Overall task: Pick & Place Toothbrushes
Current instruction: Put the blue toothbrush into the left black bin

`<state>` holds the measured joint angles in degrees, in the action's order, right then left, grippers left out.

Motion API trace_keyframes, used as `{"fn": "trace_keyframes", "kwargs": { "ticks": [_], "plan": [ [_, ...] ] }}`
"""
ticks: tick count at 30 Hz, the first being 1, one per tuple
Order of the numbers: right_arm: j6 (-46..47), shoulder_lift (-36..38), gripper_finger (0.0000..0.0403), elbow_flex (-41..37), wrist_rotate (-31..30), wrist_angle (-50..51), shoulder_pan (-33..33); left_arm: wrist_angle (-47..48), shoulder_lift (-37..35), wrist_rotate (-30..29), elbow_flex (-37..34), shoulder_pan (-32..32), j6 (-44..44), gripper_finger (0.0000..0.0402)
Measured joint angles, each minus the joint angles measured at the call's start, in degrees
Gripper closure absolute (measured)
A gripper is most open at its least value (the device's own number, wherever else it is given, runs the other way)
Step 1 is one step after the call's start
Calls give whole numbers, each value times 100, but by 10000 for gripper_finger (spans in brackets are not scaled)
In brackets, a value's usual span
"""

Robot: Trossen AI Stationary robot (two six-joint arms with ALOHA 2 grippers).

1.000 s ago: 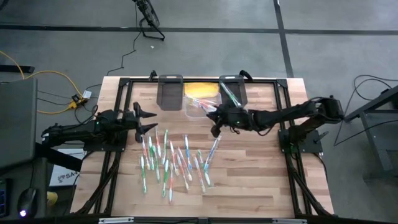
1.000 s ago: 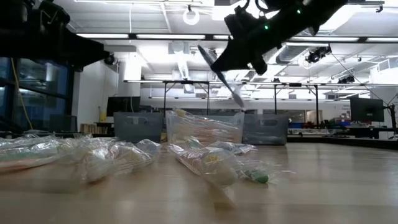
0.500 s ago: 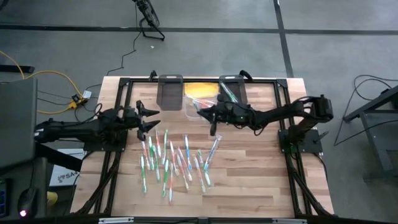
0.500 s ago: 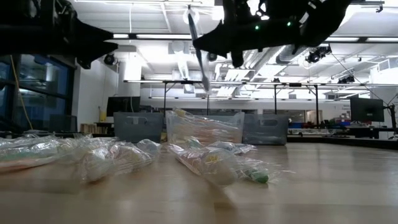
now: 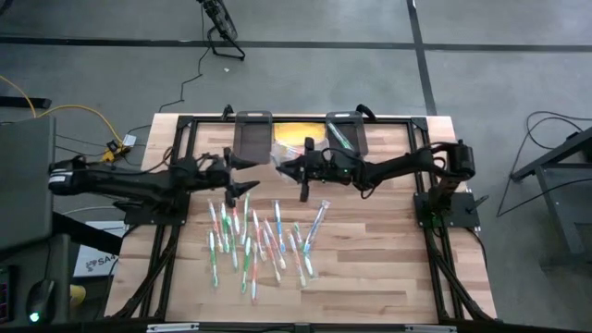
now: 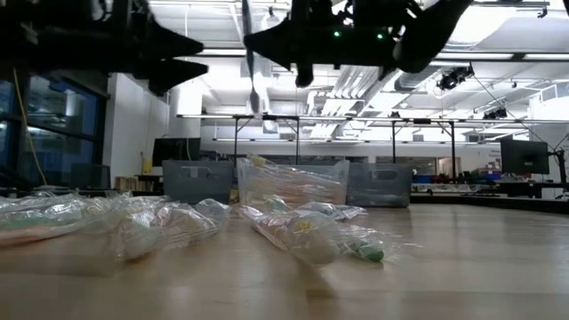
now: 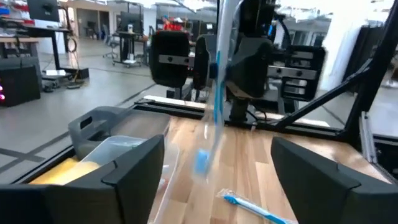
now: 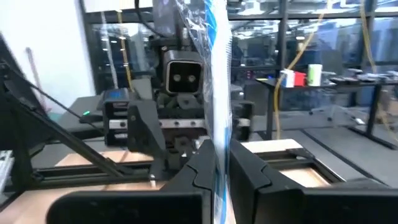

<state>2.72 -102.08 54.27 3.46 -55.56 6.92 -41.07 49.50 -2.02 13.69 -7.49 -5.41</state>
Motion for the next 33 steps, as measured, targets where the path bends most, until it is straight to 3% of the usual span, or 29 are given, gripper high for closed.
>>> {"fn": "trace_keyframes", "kwargs": {
  "ticks": [9, 18, 23, 33],
  "plan": [
    [-107, -131, 388, 259, 148, 165, -3, 10, 1072, -106, 758, 0, 96, 105],
    [-108, -134, 388, 268, 161, 88, -4, 14, 1862, 257, 1402, 0, 71, 105],
    [-107, -134, 388, 268, 162, 202, -4, 102, 1892, -126, 1445, 0, 60, 105],
    [-107, -134, 388, 268, 162, 244, -4, 148, 1893, -138, 1445, 0, -105, 105]
  ]
}}
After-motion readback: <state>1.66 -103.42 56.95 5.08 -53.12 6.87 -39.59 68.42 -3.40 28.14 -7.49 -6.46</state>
